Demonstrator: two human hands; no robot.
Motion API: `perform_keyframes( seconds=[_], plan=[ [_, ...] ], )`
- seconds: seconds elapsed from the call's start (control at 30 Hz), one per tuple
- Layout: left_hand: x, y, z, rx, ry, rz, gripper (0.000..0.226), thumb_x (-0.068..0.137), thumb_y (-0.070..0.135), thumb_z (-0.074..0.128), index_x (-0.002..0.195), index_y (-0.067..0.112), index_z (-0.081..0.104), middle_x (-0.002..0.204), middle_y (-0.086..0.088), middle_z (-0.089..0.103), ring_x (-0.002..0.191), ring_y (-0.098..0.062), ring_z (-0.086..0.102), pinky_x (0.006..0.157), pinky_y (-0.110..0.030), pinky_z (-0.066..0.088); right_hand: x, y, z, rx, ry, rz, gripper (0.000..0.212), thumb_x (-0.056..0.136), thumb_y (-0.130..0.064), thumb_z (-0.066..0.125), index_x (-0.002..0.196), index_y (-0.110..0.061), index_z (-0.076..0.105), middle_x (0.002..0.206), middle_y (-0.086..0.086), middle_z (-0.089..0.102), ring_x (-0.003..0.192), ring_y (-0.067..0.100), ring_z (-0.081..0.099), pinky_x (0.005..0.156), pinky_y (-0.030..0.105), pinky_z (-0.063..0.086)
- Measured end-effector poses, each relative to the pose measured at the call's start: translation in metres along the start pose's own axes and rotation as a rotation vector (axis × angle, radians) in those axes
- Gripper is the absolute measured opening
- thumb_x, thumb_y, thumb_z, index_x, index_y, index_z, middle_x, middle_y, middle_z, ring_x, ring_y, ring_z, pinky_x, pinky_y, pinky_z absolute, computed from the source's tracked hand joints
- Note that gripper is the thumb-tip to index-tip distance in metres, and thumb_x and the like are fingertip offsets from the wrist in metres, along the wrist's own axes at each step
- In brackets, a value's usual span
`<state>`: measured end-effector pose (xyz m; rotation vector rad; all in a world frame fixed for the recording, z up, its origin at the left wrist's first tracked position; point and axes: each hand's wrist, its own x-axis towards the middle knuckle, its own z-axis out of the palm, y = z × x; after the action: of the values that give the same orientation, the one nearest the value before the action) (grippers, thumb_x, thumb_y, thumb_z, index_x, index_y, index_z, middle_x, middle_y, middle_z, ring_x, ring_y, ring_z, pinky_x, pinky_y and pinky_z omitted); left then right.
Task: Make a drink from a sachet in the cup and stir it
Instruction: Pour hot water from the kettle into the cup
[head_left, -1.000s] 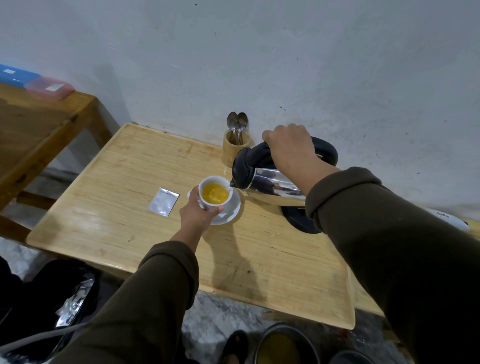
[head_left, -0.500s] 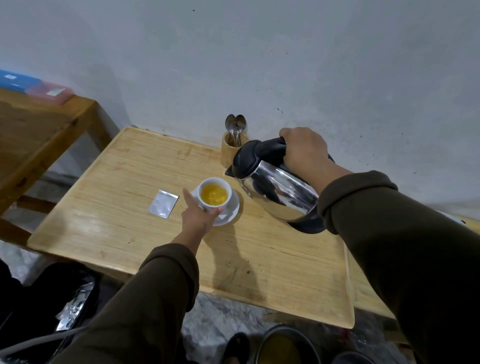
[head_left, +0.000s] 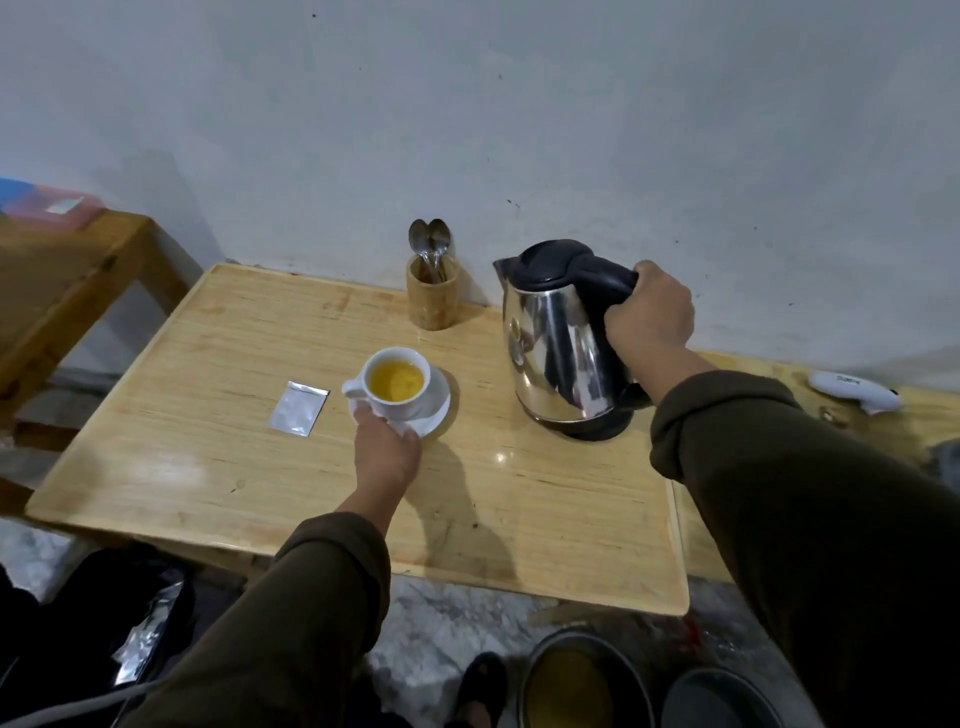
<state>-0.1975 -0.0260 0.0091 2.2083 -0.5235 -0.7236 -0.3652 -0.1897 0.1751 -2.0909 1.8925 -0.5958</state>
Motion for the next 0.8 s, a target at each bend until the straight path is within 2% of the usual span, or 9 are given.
perform_keyframes(
  seconds=[0.07, 0.17, 0.27, 0.4, 0.6, 0.7, 0.8],
  plan=[
    [-0.003, 0.0, 0.004, 0.051, -0.005, 0.012, 0.055, 0.09, 0.012, 0.053, 0.138, 0.002, 0.03, 0.128, -0.02, 0.056, 0.118, -0.037, 0.054, 0.081, -0.034, 0.041, -0.002, 0.012, -0.003, 0.054, 0.041, 0.082, 0.023, 0.085, -0.004, 0.054, 0.107, -0.01, 0.055, 0.109, 0.014, 0.064, 0.101, 0.034, 0.06, 0.093, 0.046, 0.049],
    [-0.005, -0.004, 0.011, 0.174, -0.044, 0.057, 0.045, 0.086, 0.011, 0.056, 0.128, 0.005, 0.043, 0.126, -0.019, 0.054, 0.114, -0.037, 0.055, 0.087, -0.04, 0.047, -0.005, 0.028, -0.005, 0.137, 0.082, 0.202, 0.024, 0.085, -0.005, 0.055, 0.108, -0.011, 0.054, 0.11, 0.012, 0.063, 0.103, 0.032, 0.06, 0.095, 0.046, 0.049],
    [-0.002, -0.013, 0.019, 0.365, -0.08, 0.147, 0.049, 0.083, 0.013, 0.057, 0.13, 0.004, 0.045, 0.128, -0.02, 0.05, 0.117, -0.036, 0.051, 0.093, -0.042, 0.045, -0.008, 0.043, -0.005, 0.204, 0.115, 0.295, 0.025, 0.085, -0.004, 0.055, 0.108, -0.012, 0.053, 0.111, 0.011, 0.063, 0.102, 0.03, 0.061, 0.095, 0.045, 0.05],
    [0.001, -0.02, 0.026, 0.559, -0.075, 0.249, 0.039, 0.083, 0.018, 0.057, 0.119, 0.002, 0.055, 0.125, -0.018, 0.055, 0.121, -0.036, 0.044, 0.096, -0.045, 0.045, -0.01, 0.059, -0.003, 0.244, 0.136, 0.343, 0.026, 0.084, -0.003, 0.056, 0.109, -0.011, 0.053, 0.111, 0.011, 0.063, 0.101, 0.029, 0.062, 0.092, 0.042, 0.051],
    [0.014, -0.025, 0.035, 0.64, -0.078, 0.21, 0.036, 0.084, 0.029, 0.049, 0.112, 0.009, 0.061, 0.122, -0.018, 0.06, 0.118, -0.04, 0.048, 0.098, -0.044, 0.04, -0.009, 0.072, 0.004, 0.334, 0.165, 0.401, 0.028, 0.083, -0.003, 0.057, 0.11, -0.013, 0.054, 0.111, 0.009, 0.063, 0.102, 0.027, 0.062, 0.09, 0.038, 0.053],
    [0.009, -0.019, 0.036, 0.59, -0.065, 0.184, 0.036, 0.087, 0.025, 0.051, 0.117, 0.008, 0.06, 0.126, -0.018, 0.058, 0.123, -0.04, 0.042, 0.1, -0.046, 0.041, -0.008, 0.073, 0.006, 0.352, 0.155, 0.399, 0.029, 0.083, -0.002, 0.057, 0.109, -0.012, 0.054, 0.111, 0.009, 0.063, 0.1, 0.026, 0.062, 0.085, 0.034, 0.051],
    [0.006, -0.014, 0.036, 0.558, -0.057, 0.164, 0.038, 0.089, 0.024, 0.05, 0.122, 0.009, 0.057, 0.132, -0.017, 0.053, 0.128, -0.039, 0.036, 0.104, -0.048, 0.039, -0.008, 0.072, 0.01, 0.326, 0.134, 0.374, 0.029, 0.081, -0.001, 0.057, 0.108, -0.011, 0.054, 0.11, 0.01, 0.063, 0.099, 0.027, 0.062, 0.088, 0.037, 0.053]
  ],
)
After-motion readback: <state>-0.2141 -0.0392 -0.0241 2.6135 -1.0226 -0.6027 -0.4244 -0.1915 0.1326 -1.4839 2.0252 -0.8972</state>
